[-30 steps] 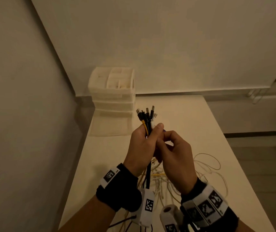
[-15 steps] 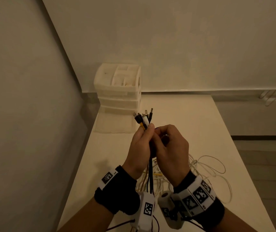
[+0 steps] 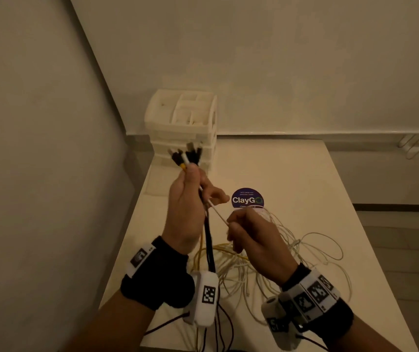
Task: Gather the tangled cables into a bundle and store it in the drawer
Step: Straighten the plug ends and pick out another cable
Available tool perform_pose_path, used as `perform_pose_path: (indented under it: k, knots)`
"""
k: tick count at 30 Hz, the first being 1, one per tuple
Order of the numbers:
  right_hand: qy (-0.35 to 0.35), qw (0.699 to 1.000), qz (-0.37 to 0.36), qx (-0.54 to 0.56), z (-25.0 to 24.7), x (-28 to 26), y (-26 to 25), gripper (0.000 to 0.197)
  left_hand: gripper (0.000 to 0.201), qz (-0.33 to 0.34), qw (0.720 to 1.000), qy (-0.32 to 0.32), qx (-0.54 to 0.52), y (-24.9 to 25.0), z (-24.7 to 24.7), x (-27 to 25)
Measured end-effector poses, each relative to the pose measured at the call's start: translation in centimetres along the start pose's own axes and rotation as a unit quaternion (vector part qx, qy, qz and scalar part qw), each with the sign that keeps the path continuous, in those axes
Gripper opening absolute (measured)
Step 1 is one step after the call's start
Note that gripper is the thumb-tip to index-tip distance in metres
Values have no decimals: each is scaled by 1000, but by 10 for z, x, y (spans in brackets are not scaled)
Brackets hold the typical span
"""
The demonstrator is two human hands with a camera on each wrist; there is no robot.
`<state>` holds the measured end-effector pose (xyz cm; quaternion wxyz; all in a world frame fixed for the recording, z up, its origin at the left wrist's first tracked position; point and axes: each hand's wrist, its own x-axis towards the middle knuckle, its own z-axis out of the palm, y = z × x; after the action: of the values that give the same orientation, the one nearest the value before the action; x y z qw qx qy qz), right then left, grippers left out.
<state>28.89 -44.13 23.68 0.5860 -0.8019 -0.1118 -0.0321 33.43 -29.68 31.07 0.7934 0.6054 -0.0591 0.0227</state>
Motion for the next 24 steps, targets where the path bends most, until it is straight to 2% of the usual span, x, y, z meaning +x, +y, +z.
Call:
perform_pose_path:
  k: [3,5,11,15,17,18,20,21,22,24]
  knots:
    - [-78,997,25,-4,1,-5,20,26,39,18,998,-1,-57,19,-16,10]
    - [-100,995,21,1,3,-7,29,26,38,43,998,3,-47,30,-25,13]
    - [-97,985,-16,-144,6,18,51,18,36,129,988,31,-73,55,-42,15]
    - [-85,983,24,-159,-2,27,67,21,33,153,986,9,-67,68,-46,9]
    - [-49,990,37,-129,-9,29,62,24,29,128,991,-19,19,63,-44,6]
    - [-35,992,36,-112,-13,31,53,25,25,116,985,-42,117,57,-42,5]
    - [-22,996,27,-81,-18,37,29,22,13,104,939,-96,315,33,-35,2]
    - [-23,998,17,-64,-19,40,16,20,4,93,923,-116,356,20,-28,-1]
    - [-26,999,9,-43,-22,44,3,20,8,91,912,-130,378,8,-22,-3]
    - [-27,1000,15,4,-29,47,-17,20,19,94,909,-142,380,-11,-14,-3]
